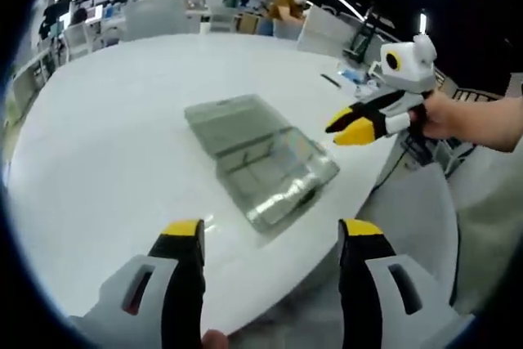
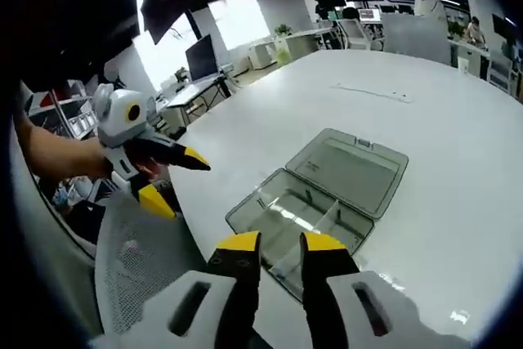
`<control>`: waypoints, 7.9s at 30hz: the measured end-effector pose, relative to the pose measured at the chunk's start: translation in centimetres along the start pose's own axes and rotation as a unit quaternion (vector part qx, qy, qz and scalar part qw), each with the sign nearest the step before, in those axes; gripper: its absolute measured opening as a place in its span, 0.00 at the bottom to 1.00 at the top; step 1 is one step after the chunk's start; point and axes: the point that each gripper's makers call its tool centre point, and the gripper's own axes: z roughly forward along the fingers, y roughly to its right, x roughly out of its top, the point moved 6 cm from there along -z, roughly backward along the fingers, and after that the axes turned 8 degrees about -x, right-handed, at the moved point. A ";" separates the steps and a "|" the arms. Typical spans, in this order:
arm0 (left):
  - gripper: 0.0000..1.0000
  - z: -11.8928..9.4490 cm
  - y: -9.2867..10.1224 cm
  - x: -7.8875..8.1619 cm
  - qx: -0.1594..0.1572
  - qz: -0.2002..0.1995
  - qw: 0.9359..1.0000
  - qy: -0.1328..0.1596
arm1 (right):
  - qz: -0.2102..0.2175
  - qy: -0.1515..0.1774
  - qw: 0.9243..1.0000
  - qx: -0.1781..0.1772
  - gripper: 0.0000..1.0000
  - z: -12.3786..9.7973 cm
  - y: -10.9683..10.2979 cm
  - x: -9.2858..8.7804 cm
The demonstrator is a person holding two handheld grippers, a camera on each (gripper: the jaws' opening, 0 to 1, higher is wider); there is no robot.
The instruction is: Insert the divider into the dual guide fixture by aligning both edges with the guide slots and pushing it downward to the bottom, including one-sided entry, uneven engagement, binding, and posture correction.
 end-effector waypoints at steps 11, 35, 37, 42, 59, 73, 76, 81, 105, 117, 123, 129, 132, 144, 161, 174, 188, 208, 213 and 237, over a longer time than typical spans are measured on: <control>0.66 0.0 -1.9 -0.5 0.020 -0.021 0.999 -0.021 | -0.043 0.042 0.998 0.007 0.27 -0.9 -0.6 0.6; 0.57 2.8 -5.2 -0.4 0.076 -0.076 0.988 -0.110 | -0.112 0.063 0.991 0.018 0.51 -1.9 -0.3 -1.0; 0.55 2.9 -5.4 -0.5 0.080 -0.083 0.987 -0.116 | -0.118 0.062 0.991 0.019 0.52 -1.9 -0.3 -1.0; 0.53 3.4 -5.7 -0.5 0.089 -0.090 0.984 -0.128 | -0.135 0.060 0.989 0.020 0.54 -1.9 -0.2 -0.9; 0.50 4.7 -6.3 -0.5 0.129 -0.102 0.972 -0.171 | -0.146 0.062 0.987 0.020 0.55 -2.4 0.5 -1.4; 0.45 5.4 -6.7 -0.4 0.156 -0.132 0.962 -0.183 | -0.159 0.057 0.985 0.021 0.57 -2.7 1.0 -1.8; 0.45 5.4 -6.8 -0.4 0.162 -0.137 0.959 -0.186 | -0.169 0.057 0.984 0.024 0.57 -2.6 0.8 -1.7; 0.44 5.5 -6.9 -0.5 0.167 -0.147 0.956 -0.193 | -0.178 0.055 0.982 0.025 0.58 -2.5 0.7 -1.6; 0.41 6.6 -7.7 -1.2 0.198 -0.173 0.940 -0.215 | -0.174 0.052 0.983 0.025 0.58 -2.5 0.9 -2.0; 0.36 6.6 -8.0 -1.2 0.211 -0.169 0.938 -0.217 | -0.174 0.051 0.983 0.024 0.58 -2.5 1.1 -2.2; 0.34 6.5 -8.1 -1.2 0.218 -0.163 0.937 -0.218 | -0.175 0.051 0.983 0.024 0.58 -2.5 1.1 -2.2; 0.35 6.7 -7.9 -1.2 0.229 -0.159 0.935 -0.220 | -0.175 0.051 0.983 0.024 0.58 -2.6 1.1 -2.3; 0.33 6.7 -8.0 -1.3 0.238 -0.153 0.933 -0.220 | -0.175 0.051 0.983 0.023 0.58 -2.7 1.2 -2.3; 0.33 6.8 -7.9 -1.3 0.252 -0.154 0.930 -0.219 | -0.175 0.051 0.983 0.024 0.58 -2.9 1.3 -2.3; 0.31 6.5 -8.0 -1.3 0.237 -0.143 0.935 -0.221 | -0.179 0.045 0.983 0.023 0.58 -3.3 1.7 -2.5; 0.30 6.1 -8.3 -1.4 0.225 -0.142 0.940 -0.215 | -0.177 0.045 0.983 0.023 0.58 -3.2 1.6 -2.5; 0.29 5.4 -8.0 -0.6 0.201 -0.148 0.950 -0.188 | -0.172 0.048 0.984 0.022 0.58 -3.2 1.6 -2.5; 0.29 4.0 -7.2 0.0 0.155 -0.166 0.964 -0.141 | -0.157 0.053 0.986 0.029 0.58 -3.4 1.7 -2.2; 0.29 3.6 -6.8 0.3 0.144 -0.162 0.968 -0.129 | -0.150 0.053 0.987 0.033 0.58 -3.5 1.7 -2.2; 0.29 2.2 -4.2 2.8 0.080 -0.175 0.980 -0.049 | -0.118 0.067 0.990 0.043 0.57 -4.0 2.0 -1.2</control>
